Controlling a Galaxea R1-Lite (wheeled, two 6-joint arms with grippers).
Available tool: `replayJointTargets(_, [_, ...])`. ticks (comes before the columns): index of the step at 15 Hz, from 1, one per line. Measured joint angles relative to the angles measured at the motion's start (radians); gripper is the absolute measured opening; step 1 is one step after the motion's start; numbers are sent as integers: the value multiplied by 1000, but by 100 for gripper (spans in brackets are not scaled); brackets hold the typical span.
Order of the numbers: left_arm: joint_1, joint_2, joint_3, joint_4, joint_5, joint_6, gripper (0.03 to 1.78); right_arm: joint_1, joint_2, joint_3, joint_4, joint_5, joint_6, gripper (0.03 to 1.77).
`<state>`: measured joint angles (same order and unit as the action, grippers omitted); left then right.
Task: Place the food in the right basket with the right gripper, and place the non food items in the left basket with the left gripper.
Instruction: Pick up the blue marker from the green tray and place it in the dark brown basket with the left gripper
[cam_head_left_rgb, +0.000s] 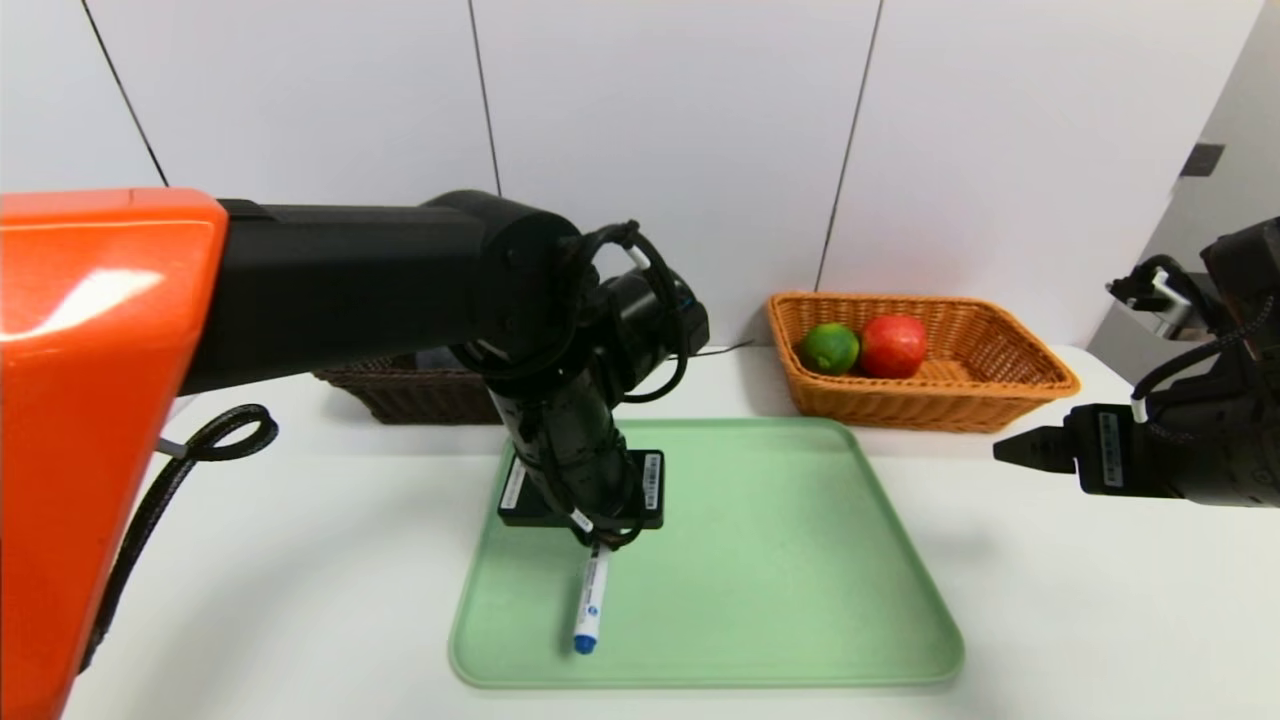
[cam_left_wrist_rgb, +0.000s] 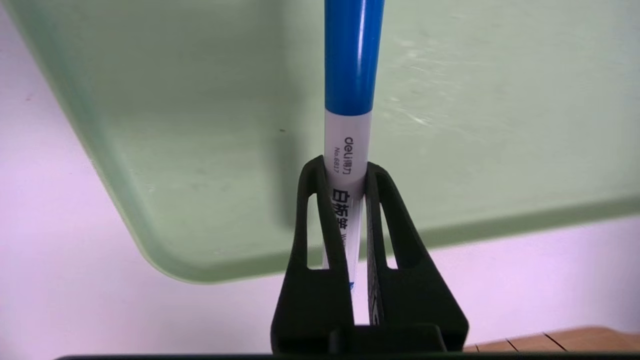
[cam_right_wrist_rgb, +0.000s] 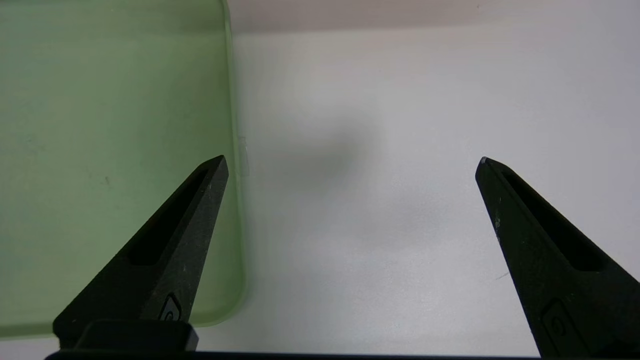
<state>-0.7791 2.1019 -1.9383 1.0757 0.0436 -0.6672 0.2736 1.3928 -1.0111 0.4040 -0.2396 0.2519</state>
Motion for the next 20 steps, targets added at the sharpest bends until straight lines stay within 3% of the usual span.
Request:
replayJointTargets(3, [-23,-83,-19,-70,-79,53,14,1,0,0,0,1,0,171])
replayJointTargets(6, [-7,-169,-19,-270,-88,60,14,1,0,-1,0,2,0,171])
replayJointTargets(11, [150,-204,-13,-523,106,-5,14,0,-1,4,0,-1,-1,171])
replayJointTargets(14, [253,-146,-11,-648,189,-31,14,-1,-4,0,0,-1,-6,171])
replayJointTargets(20, [396,4,-13,-812,272,16,14,0,-4,-21,0,-1,-11,171])
